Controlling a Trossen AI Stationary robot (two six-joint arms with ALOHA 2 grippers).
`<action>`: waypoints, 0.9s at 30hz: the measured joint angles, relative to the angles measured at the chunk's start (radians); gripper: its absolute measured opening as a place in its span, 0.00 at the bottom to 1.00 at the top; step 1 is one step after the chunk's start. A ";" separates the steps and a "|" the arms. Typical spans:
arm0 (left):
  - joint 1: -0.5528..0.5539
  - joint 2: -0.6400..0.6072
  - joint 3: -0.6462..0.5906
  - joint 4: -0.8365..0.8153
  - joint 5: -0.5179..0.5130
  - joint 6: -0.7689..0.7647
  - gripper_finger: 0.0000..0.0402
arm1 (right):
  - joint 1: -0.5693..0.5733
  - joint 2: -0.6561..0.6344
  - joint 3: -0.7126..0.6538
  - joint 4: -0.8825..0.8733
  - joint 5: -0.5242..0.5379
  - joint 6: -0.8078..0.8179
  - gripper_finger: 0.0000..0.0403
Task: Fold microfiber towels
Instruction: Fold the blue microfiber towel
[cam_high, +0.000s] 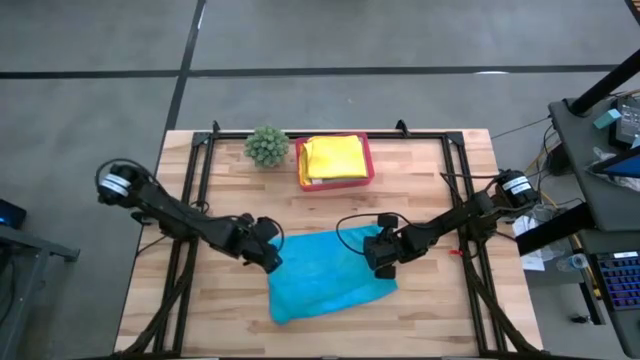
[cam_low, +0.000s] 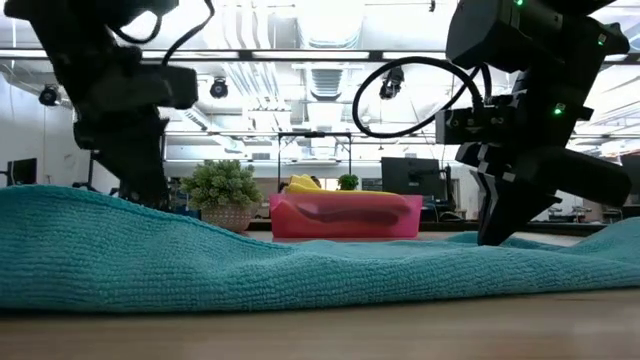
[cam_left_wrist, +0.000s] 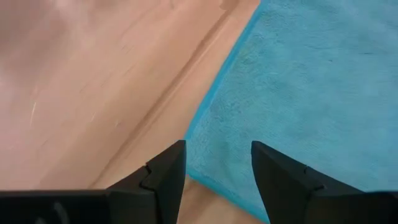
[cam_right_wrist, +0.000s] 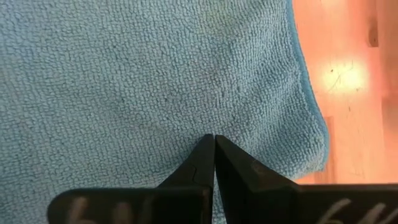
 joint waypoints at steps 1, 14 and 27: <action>0.000 0.013 0.000 0.003 -0.009 0.000 0.41 | 0.000 0.000 0.000 0.000 0.000 0.000 0.02; 0.072 0.227 0.005 0.000 -0.047 -0.021 0.41 | -0.018 0.000 0.000 0.023 0.135 -0.019 0.02; 0.216 0.147 -0.003 -0.212 -0.122 0.027 0.41 | -0.157 -0.025 0.001 0.022 0.345 -0.227 0.02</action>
